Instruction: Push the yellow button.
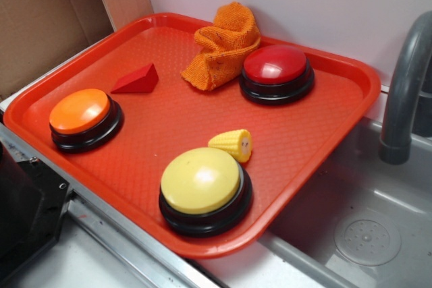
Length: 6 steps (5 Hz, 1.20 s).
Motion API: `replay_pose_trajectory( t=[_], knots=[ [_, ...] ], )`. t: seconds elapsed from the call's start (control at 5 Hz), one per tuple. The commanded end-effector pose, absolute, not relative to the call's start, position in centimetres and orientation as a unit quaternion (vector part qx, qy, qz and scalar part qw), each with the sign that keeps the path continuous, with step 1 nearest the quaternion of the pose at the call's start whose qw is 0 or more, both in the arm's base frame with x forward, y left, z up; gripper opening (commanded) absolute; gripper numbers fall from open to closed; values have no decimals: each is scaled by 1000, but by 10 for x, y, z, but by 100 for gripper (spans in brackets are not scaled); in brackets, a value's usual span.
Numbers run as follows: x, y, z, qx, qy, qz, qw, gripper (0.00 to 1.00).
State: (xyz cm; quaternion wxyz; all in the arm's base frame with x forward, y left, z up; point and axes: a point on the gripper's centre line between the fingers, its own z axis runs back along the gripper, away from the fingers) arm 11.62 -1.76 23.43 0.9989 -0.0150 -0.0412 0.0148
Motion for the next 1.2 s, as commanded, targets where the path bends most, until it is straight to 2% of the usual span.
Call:
replay_pose_trajectory(
  t=[0.0,0.2,0.4,0.6,0.8,1.0],
  knots=[
    [116,-18,234,-15,-41,15,999,100],
    [148,-68,201,11,-41,-111,993,100],
    [161,-110,162,46,-78,-219,971,100],
    [172,-136,137,49,-92,-289,952,100],
    [162,-151,110,22,-99,-300,948,100],
    [158,-154,83,-37,-119,-279,952,100]
  ],
)
